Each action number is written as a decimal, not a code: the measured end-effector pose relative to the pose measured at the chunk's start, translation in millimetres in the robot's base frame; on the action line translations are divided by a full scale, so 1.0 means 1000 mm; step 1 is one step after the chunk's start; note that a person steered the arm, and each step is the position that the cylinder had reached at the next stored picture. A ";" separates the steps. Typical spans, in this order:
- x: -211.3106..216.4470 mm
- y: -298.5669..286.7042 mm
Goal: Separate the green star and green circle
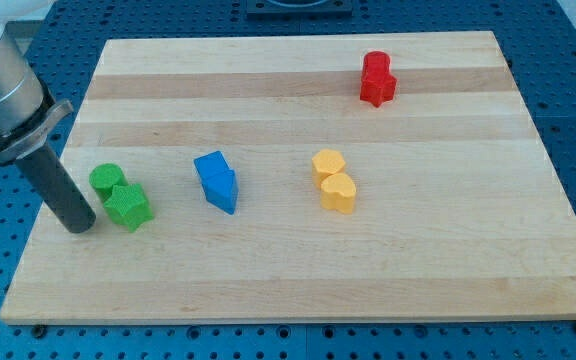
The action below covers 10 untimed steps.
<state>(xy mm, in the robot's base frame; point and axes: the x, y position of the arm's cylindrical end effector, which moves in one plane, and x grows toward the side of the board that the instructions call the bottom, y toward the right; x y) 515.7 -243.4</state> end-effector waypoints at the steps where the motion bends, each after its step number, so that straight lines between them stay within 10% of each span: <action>1: -0.020 0.044; 3: -0.075 0.127; 8: -0.071 0.093; 10: -0.183 0.149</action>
<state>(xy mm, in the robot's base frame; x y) 333.1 -94.6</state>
